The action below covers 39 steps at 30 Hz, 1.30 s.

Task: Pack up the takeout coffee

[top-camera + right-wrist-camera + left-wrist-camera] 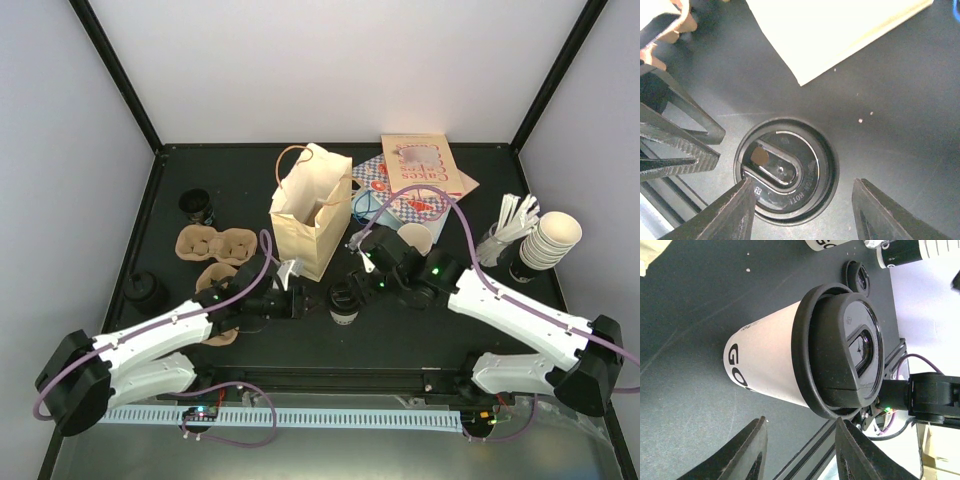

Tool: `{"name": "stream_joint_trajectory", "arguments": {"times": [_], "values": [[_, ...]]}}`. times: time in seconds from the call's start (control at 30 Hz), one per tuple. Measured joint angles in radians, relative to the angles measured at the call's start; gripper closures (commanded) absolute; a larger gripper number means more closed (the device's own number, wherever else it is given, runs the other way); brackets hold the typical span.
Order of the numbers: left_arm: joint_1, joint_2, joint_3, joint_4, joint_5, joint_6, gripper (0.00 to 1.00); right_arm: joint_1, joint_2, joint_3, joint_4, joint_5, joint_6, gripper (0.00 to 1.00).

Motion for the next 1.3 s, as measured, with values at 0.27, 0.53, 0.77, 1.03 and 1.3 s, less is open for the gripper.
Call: {"name": "stream_joint_trajectory", "arguments": {"times": [0.27,0.53,0.77,1.03,1.3], "values": [[0.007,-0.039,0.019,-0.055,-0.019,0.036,0.57,0.0,0.0,0.057,0.019,0.016,-0.225,0.36],[0.02,-0.079,0.036,-0.106,-0.04,0.076,0.57,0.0,0.126,0.129,-0.053,-0.105,-0.525,0.16],[0.035,-0.104,0.036,-0.139,-0.046,0.098,0.56,0.0,0.154,0.137,-0.088,-0.183,-0.664,0.16],[0.045,-0.114,0.036,-0.15,-0.046,0.111,0.55,0.0,0.233,0.139,-0.124,-0.17,-0.746,0.16],[0.052,-0.118,0.036,-0.163,-0.046,0.124,0.55,0.0,0.248,0.154,-0.134,-0.139,-0.76,0.12]]}}
